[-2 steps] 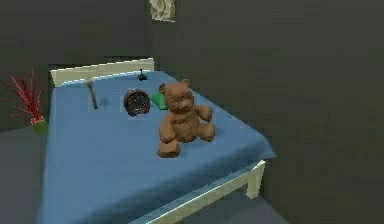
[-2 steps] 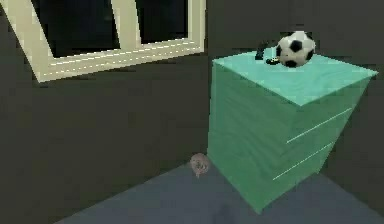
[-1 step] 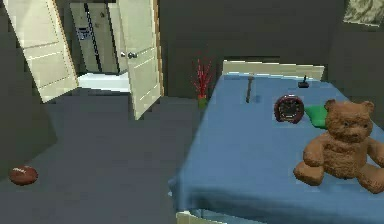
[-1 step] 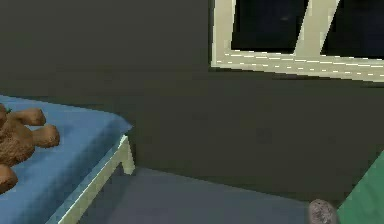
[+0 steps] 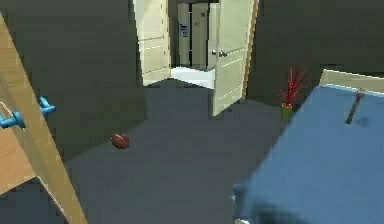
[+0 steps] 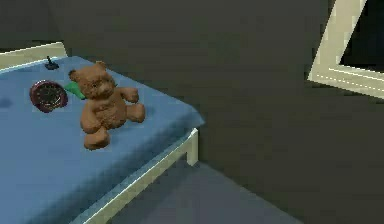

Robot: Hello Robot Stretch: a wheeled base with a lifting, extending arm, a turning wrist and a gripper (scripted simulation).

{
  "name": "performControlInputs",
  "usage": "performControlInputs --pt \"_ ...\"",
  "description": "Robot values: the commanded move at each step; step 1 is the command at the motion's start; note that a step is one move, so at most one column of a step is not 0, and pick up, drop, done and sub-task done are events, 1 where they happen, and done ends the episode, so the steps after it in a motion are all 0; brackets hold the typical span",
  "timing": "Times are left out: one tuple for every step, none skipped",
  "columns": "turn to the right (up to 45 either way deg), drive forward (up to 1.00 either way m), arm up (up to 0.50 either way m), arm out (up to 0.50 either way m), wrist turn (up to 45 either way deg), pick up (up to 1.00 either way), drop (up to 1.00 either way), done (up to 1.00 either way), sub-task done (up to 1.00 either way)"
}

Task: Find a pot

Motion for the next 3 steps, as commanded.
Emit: performControlInputs --pt "0.0 0.95 0.0 0.0 0.0 0.0 0.0 0.0 0.0" --pt "0.0 1.0 0.0 0.0 0.0 0.0 0.0 0.0 0.0" --pt "-3.0 0.0 0.0 0.0 0.0 0.0 0.0 0.0 0.0"
